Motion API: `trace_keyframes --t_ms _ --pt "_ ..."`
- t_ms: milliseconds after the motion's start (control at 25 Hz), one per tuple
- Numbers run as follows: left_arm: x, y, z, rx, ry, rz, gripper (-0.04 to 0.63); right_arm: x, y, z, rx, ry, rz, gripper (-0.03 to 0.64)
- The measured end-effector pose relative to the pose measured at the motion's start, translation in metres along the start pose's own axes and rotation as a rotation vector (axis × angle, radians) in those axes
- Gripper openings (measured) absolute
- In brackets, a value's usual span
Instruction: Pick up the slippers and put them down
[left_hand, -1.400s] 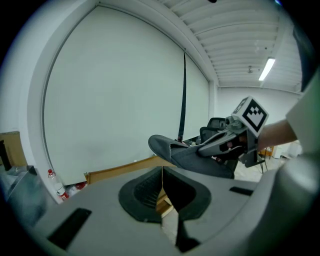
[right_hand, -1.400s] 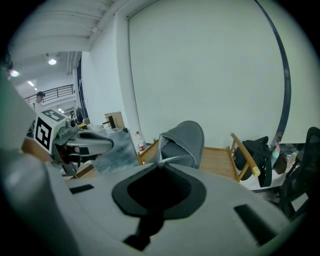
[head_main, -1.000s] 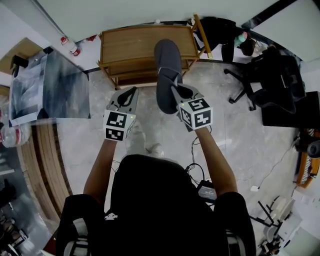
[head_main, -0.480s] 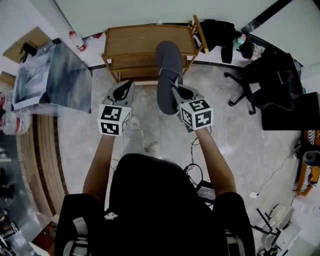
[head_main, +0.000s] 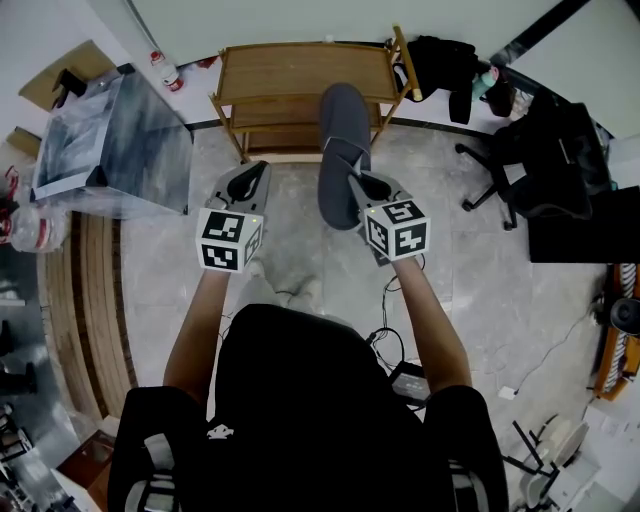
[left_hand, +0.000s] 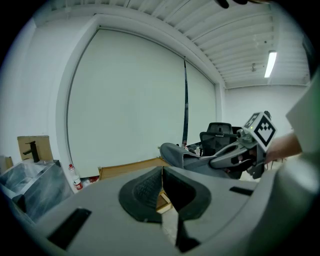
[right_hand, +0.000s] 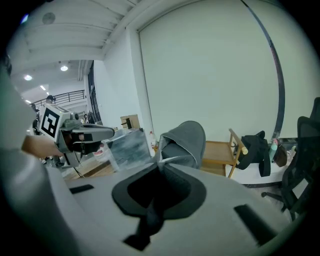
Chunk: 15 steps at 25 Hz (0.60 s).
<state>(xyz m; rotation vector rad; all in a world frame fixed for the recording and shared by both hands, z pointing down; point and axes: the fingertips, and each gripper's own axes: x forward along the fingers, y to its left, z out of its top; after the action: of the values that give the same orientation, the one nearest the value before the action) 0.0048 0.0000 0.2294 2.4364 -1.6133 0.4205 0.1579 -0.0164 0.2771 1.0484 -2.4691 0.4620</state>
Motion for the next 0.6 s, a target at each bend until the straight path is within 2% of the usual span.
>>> trace_keyframes --t_ms 280,600 --pt "-0.005 -0.005 -0.015 -0.011 0.015 -0.014 0.008 0.002 0.003 -0.017 0.012 0.029 0.002 0.011" --pt "-0.015 0.016 -0.037 -0.027 0.044 -0.022 0.008 0.018 0.026 -0.022 0.006 0.055 0.007 0.011"
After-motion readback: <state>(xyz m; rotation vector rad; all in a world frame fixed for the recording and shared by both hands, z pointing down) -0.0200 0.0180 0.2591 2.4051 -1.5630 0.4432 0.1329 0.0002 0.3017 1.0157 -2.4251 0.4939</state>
